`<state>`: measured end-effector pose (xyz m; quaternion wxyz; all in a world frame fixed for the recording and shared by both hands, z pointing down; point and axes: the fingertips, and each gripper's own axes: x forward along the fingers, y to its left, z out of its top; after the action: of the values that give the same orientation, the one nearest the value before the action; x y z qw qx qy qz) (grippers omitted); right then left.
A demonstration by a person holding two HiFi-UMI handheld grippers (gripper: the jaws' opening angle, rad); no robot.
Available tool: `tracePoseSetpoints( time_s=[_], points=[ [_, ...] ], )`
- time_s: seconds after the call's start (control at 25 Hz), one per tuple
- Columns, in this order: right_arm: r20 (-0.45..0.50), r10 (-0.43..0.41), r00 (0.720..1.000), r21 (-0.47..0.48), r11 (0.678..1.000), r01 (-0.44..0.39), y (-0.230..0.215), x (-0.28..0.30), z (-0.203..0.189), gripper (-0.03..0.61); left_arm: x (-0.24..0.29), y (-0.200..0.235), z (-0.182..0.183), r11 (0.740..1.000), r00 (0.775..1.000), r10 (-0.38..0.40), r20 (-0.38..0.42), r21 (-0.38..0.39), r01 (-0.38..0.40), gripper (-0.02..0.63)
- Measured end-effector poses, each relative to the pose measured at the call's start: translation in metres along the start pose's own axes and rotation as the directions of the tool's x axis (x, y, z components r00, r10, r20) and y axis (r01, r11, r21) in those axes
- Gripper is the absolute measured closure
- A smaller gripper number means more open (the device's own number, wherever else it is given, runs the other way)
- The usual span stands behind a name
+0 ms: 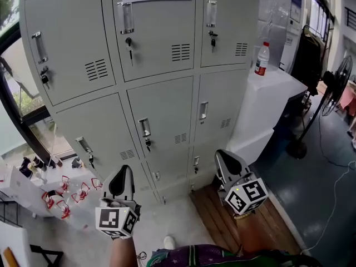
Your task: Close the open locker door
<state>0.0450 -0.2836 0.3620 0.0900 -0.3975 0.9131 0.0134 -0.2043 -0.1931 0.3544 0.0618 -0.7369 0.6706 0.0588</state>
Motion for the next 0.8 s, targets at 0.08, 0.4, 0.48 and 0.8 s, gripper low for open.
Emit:
tracePoseSetpoints(
  time_s=[0.08,0.4,0.48,0.8],
  points=[
    [0.002,0.005,1.000,-0.005,1.000,-0.005,-0.001,-0.015,0.001,0.574,-0.011,-0.013,-0.003,1.000,1.000,0.005,-0.009,0.006,-0.005,0.589],
    [-0.008,0.016,1.000,-0.005,1.000,-0.016,-0.006,-0.078,0.002,0.574,-0.048,-0.061,-0.004,1.000,0.999,0.028,-0.032,0.002,-0.028,0.591],
    [-0.014,0.010,1.000,-0.002,1.000,-0.010,-0.010,-0.093,0.001,0.574,-0.056,-0.071,-0.005,0.999,0.999,0.034,-0.035,0.001,-0.034,0.591],
    [-0.008,0.001,1.000,0.016,1.000,-0.001,-0.029,-0.130,0.000,0.574,-0.084,-0.105,-0.005,0.998,0.998,0.059,-0.033,0.015,-0.058,0.591]
  ],
)
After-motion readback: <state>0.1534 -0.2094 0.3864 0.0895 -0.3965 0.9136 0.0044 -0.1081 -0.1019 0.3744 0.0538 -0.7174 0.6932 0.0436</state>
